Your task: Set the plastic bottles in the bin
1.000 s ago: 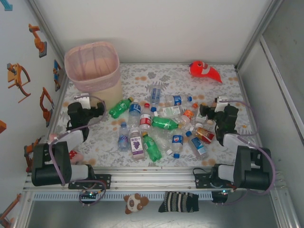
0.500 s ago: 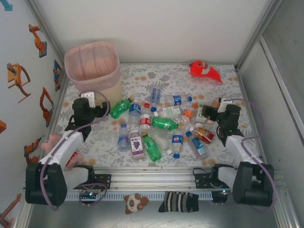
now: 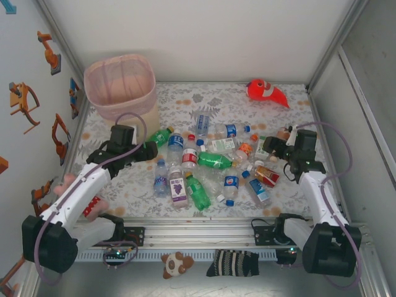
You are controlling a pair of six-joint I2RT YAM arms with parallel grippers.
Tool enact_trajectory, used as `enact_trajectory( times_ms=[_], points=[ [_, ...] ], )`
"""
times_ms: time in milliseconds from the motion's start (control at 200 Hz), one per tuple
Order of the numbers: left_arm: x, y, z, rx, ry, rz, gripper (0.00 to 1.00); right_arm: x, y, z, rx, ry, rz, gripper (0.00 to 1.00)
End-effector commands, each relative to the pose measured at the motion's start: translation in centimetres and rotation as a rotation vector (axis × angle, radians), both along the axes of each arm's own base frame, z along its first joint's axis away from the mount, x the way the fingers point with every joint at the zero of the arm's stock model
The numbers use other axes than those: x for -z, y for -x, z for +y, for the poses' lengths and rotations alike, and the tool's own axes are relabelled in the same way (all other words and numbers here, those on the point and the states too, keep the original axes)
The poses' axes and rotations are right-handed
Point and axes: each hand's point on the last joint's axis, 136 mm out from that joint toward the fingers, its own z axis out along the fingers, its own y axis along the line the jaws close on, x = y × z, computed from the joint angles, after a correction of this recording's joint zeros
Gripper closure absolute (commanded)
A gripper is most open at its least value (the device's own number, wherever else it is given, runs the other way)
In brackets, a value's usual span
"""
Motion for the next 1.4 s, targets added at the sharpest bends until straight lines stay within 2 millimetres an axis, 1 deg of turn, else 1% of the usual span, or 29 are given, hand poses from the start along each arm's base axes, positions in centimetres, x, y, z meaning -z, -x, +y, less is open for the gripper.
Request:
enact_trajectory(
  times_ms=[0,70,125,235,431,566,681,891,996,1147,1267,1392],
  points=[
    [2.1,4.1,-0.1,-0.034,-0.022,0.196,0.11,-0.3,0.5,0.5,0.006,-0.055,0.044,0.09],
    [2.7,5.3,-0.8,-0.022,-0.023,0.236,0.12,-0.5,0.2,0.2,0.042,-0.070,0.052,0.09],
    [3.2,6.1,-1.5,-0.015,-0.011,0.264,0.13,-0.7,-0.2,0.5,0.035,-0.096,0.047,0.09],
    [4.1,7.3,-2.9,0.017,-0.008,0.315,0.15,-0.4,-0.4,0.8,0.020,-0.108,0.064,0.10],
    [6.2,8.9,-3.8,0.054,-0.079,0.406,0.19,-0.4,-0.4,0.7,0.004,-0.083,0.082,0.10],
    [7.6,9.6,-4.3,0.076,-0.129,0.448,0.21,-0.3,-0.5,0.9,-0.001,-0.092,0.089,0.10],
    [8.6,9.8,-4.2,0.079,-0.174,0.473,0.23,-0.1,-0.4,0.9,-0.008,-0.093,0.103,0.11],
    [9.9,10.0,-4.5,0.086,-0.189,0.498,0.32,-0.1,0.1,0.8,-0.006,-0.077,0.107,0.11],
    [10.3,10.1,-4.5,0.085,-0.191,0.506,0.37,0.2,0.3,0.7,-0.001,-0.070,0.116,0.11],
    [10.5,10.3,-4.3,0.084,-0.198,0.504,0.44,-0.1,0.5,0.7,-0.002,-0.069,0.107,0.11],
    [10.2,10.3,-4.2,0.083,-0.191,0.492,0.48,-0.2,0.7,0.6,0.002,-0.067,0.104,0.11],
    [9.4,10.2,-4.0,0.076,-0.187,0.469,0.50,-0.2,0.8,0.7,-0.001,-0.073,0.106,0.11]
  ],
)
